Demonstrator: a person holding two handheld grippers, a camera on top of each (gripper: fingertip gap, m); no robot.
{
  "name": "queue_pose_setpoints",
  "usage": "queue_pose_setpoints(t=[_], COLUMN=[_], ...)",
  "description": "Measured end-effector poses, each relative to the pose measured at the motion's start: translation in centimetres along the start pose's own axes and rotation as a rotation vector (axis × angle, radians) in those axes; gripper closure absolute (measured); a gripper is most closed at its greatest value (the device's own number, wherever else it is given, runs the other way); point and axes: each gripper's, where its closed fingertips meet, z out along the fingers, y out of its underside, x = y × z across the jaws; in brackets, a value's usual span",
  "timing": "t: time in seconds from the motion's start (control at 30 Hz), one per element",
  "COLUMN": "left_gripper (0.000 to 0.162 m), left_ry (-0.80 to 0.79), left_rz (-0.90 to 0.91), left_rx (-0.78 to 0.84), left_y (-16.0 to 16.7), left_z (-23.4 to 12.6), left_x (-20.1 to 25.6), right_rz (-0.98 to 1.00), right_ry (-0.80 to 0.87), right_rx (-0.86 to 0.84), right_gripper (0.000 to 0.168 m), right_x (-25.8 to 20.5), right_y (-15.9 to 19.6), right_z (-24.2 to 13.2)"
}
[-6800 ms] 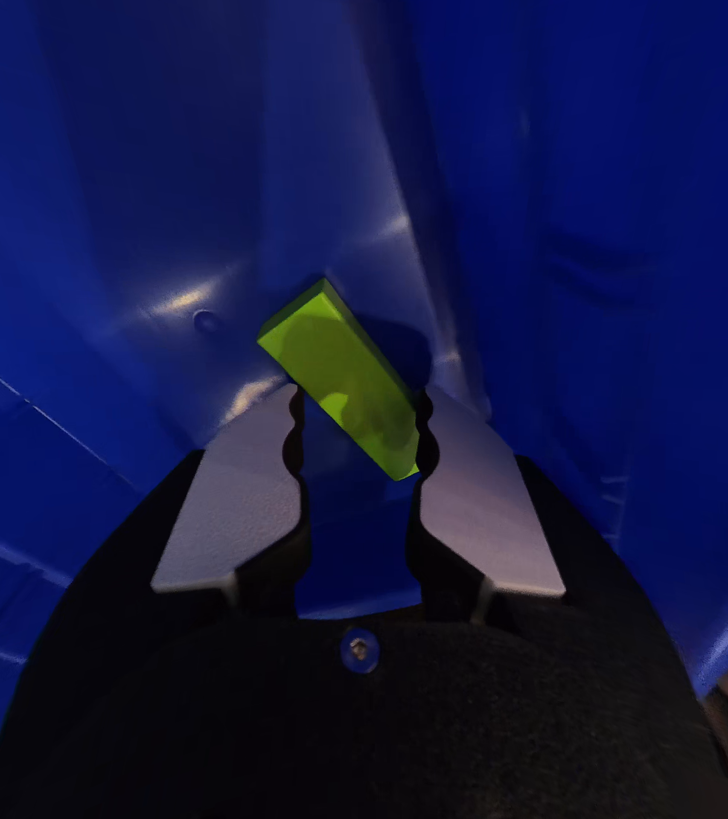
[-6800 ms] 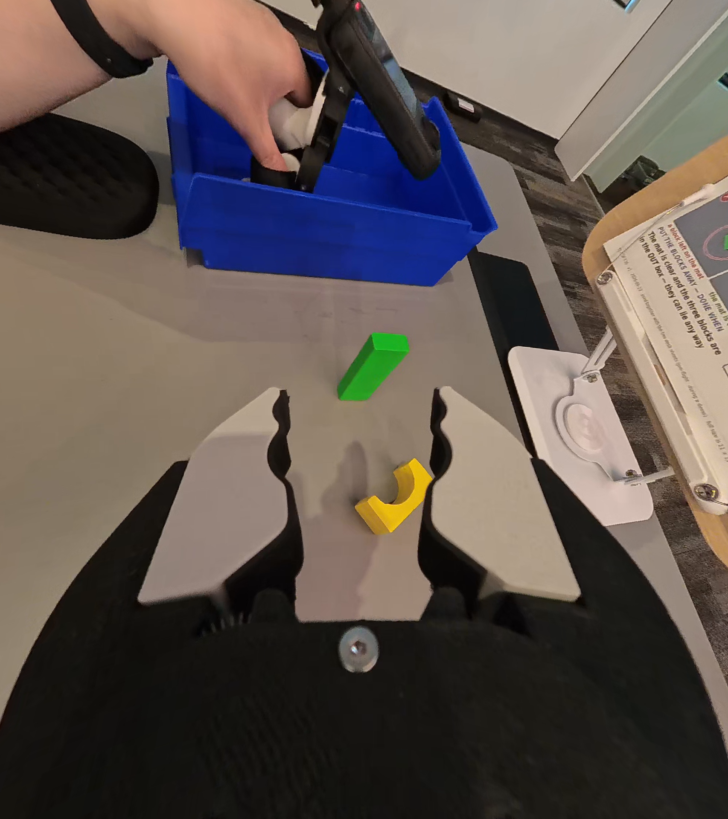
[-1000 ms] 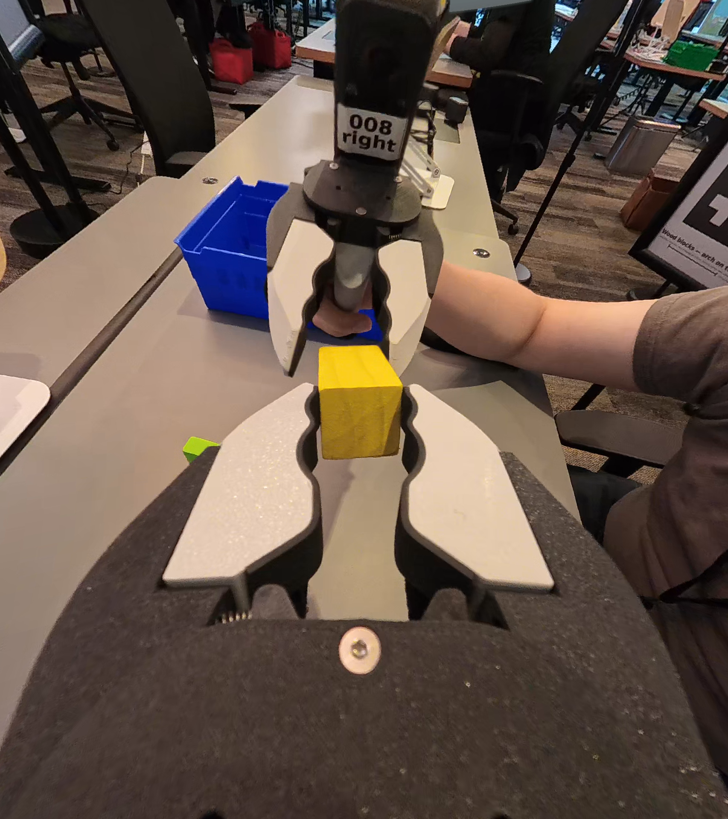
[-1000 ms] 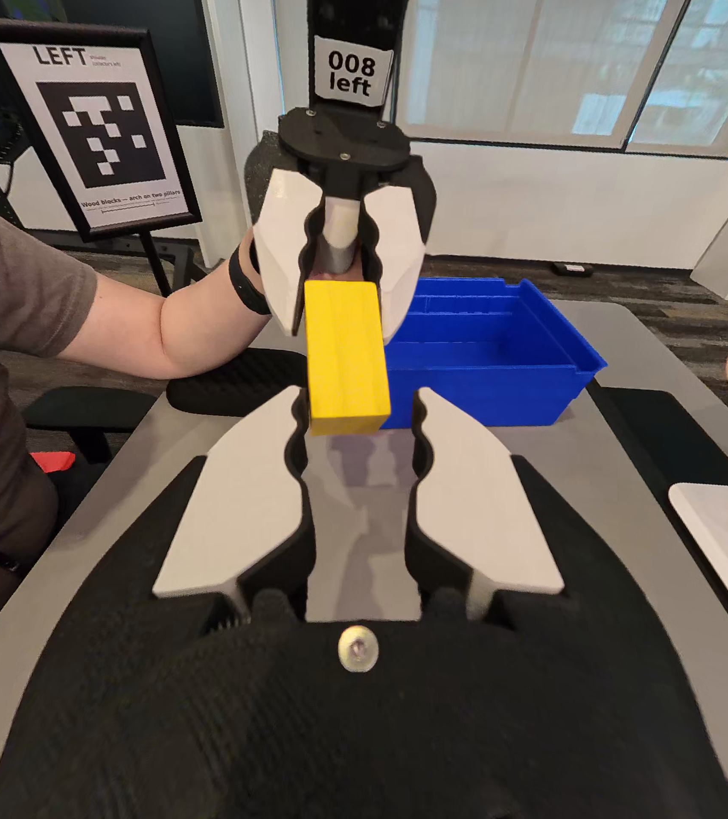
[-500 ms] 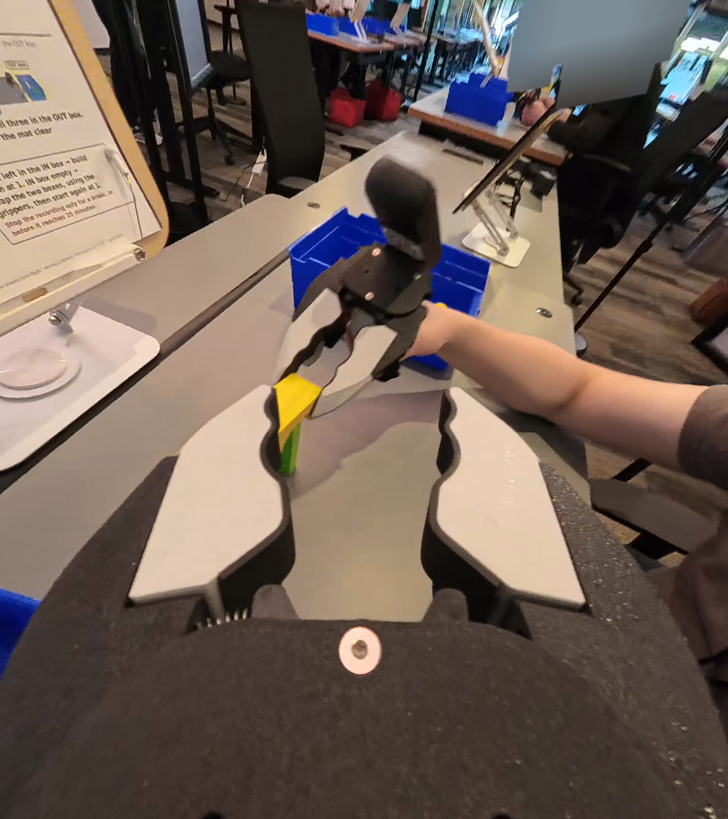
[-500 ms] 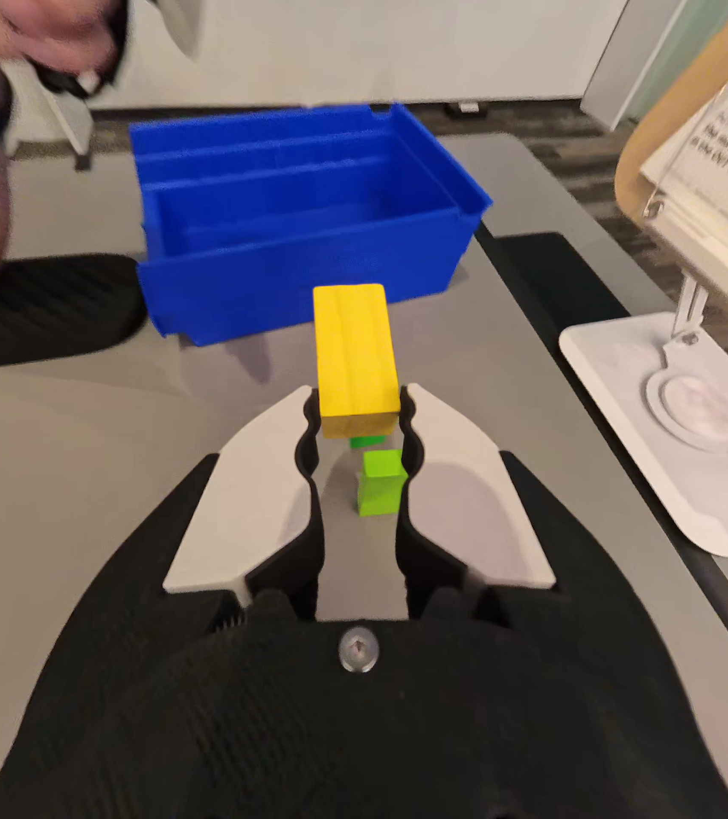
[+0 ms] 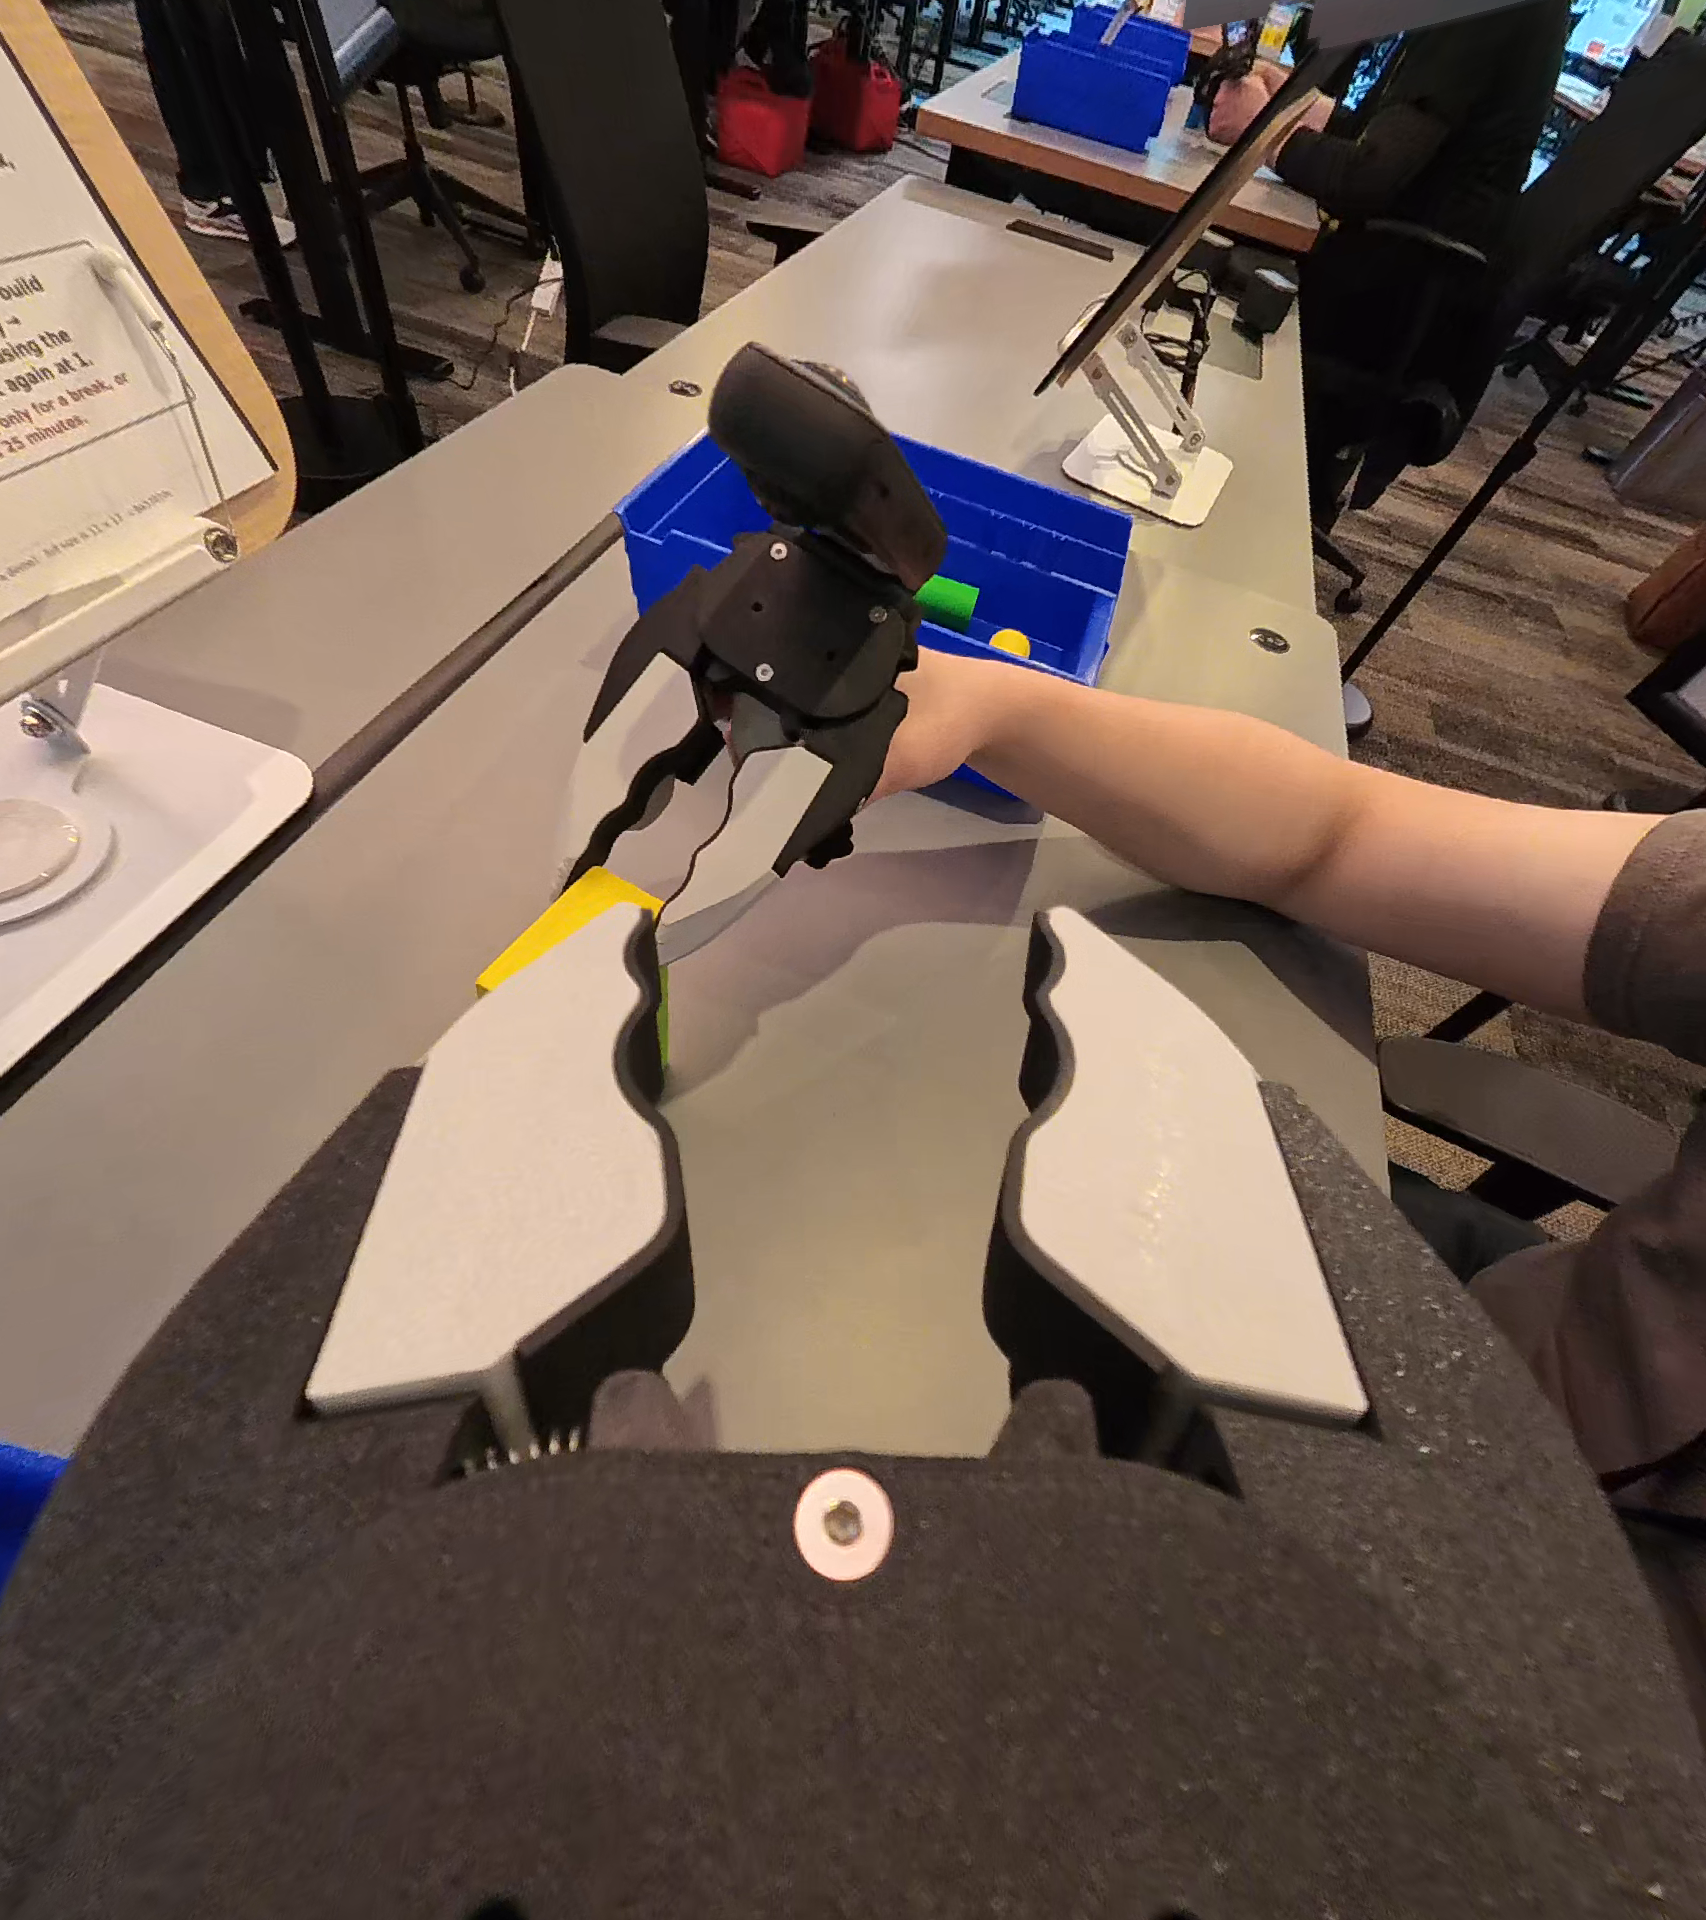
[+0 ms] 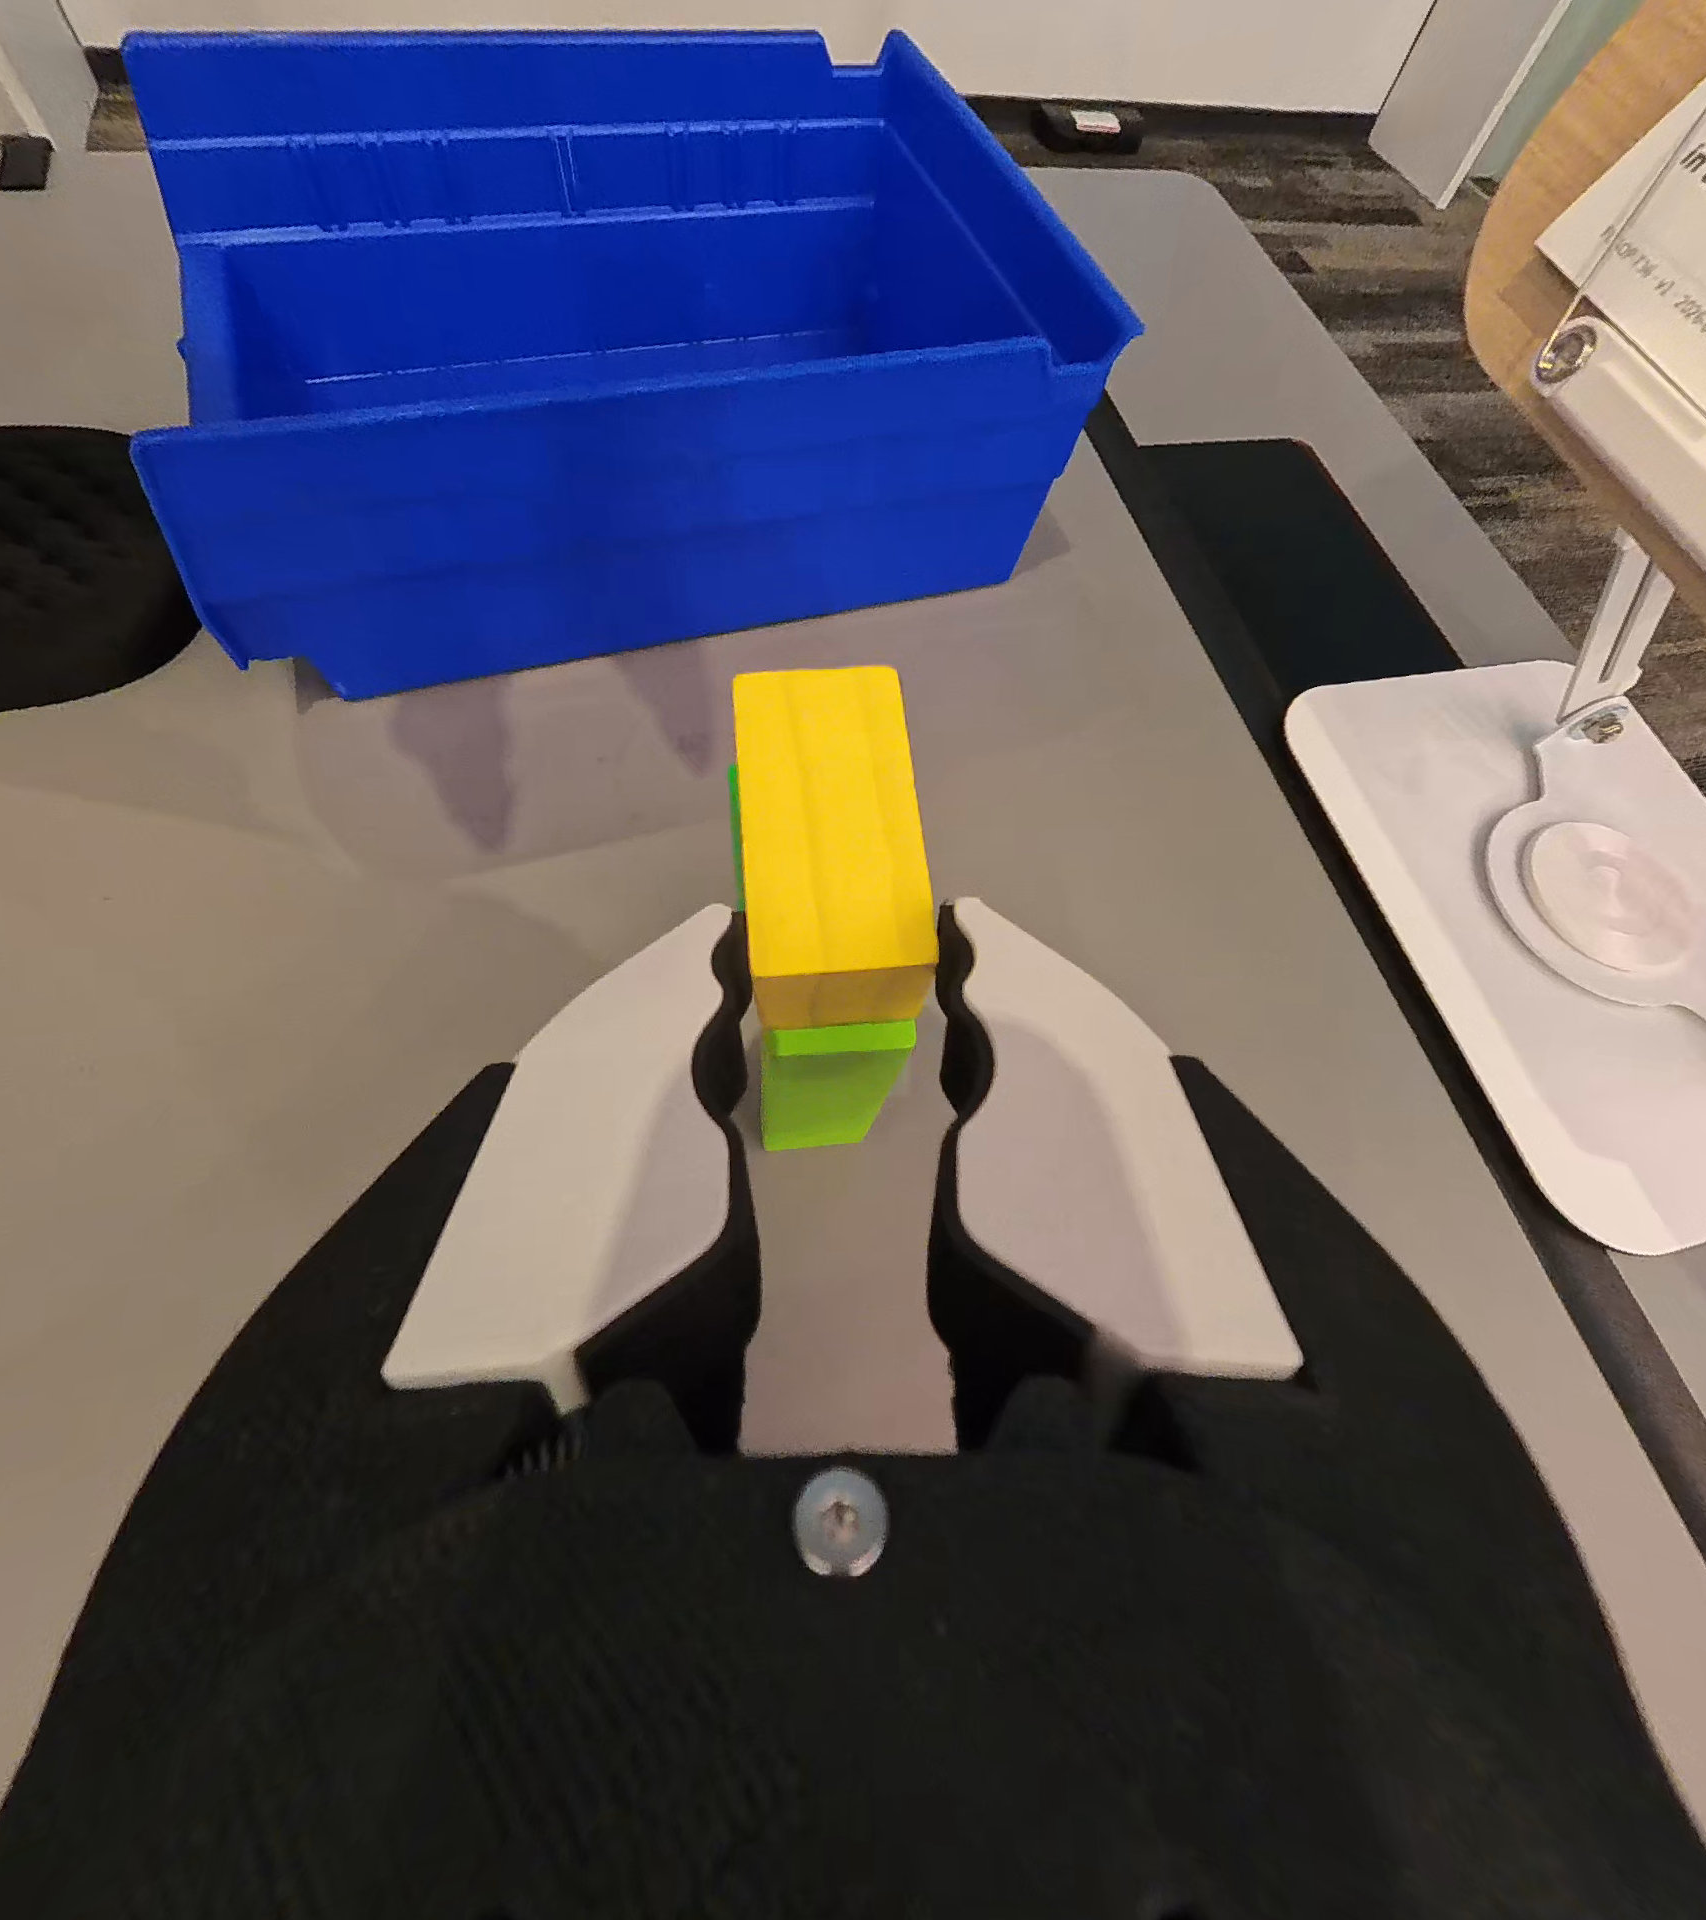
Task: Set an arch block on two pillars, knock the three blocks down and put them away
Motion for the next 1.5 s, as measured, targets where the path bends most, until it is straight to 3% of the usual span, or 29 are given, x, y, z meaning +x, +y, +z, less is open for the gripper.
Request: queue_pose_setpoints(t=[1.07,1.2,1.27,1.37,1.5], left_gripper=[0.093,0.093,0.092,0.091,0.089], left_ry=[0.034,0.037,0.036,0.019,-0.035], left_rz=[-0.017,-0.023,-0.021,-0.001,0.042], left_rx=[-0.104,-0.105,-0.105,-0.083,0.030], left_y=[1.8,1.8,1.8,1.1,-1.3], left_z=[2.3,2.3,2.2,1.5,-1.6], left_x=[0.5,0.6,0.6,0.6,0.5], right_rz=[0.013,0.008,-0.002,-0.034,-0.097], right_ry=[-0.017,0.004,0.018,0.006,0.054], right_rx=[0.031,0.050,0.073,0.146,0.301], right_gripper=[0.133,0.121,0.111,0.111,0.109], right_x=[-0.1,0.2,0.3,-0.3,-1.2], right_y=[-0.2,-0.4,-0.9,-2.6,-7.1], right_z=[0.1,0.0,-0.4,-1.8,-6.6])
